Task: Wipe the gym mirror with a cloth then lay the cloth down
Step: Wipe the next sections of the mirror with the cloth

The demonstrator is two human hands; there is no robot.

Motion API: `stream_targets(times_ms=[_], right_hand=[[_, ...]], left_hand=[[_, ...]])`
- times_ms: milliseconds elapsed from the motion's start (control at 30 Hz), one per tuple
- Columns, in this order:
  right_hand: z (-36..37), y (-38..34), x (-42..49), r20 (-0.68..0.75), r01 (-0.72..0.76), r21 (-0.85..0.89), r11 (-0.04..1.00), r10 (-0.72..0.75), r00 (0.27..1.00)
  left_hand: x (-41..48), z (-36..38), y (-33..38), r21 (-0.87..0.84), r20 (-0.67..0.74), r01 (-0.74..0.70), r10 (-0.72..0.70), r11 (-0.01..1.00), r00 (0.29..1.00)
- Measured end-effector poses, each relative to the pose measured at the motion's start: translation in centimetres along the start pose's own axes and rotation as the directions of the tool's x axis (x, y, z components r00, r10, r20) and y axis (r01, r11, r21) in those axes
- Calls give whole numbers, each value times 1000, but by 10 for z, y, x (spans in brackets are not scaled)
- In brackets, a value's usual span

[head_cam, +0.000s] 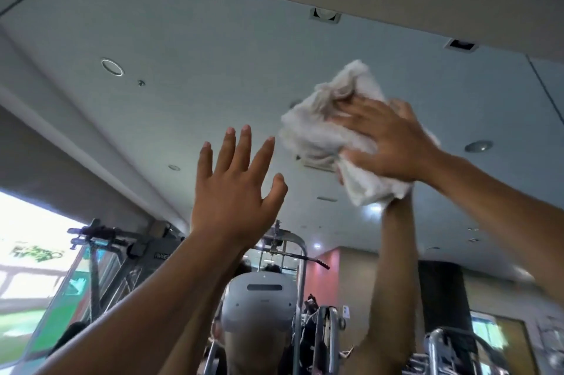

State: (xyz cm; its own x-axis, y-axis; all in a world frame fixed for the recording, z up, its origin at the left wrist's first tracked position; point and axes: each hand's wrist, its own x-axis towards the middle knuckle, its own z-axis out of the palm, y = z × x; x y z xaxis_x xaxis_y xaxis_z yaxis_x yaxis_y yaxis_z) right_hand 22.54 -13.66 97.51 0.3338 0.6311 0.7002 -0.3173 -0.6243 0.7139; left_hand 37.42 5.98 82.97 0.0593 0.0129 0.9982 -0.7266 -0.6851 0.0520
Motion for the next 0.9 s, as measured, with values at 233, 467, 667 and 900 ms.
stream_targets(times_ms=[233,467,667,900], right_hand=[[7,-20,83,-65,-621,54,782,623,779],[6,-70,54,6,-76,67,995,76,997],[0,-17,23,54,-207,84,975,203,978],[24,-127,171,-155,-739,136,660,751,642]], left_hand=[[0,0,-1,0,18,3,-3,1000,1000],[0,-6,-9,10,13,-65,65,998,998],[24,-44,-91,242,108,-467,455,850,884],[17,-61,-189,200,92,-410,399,890,912]])
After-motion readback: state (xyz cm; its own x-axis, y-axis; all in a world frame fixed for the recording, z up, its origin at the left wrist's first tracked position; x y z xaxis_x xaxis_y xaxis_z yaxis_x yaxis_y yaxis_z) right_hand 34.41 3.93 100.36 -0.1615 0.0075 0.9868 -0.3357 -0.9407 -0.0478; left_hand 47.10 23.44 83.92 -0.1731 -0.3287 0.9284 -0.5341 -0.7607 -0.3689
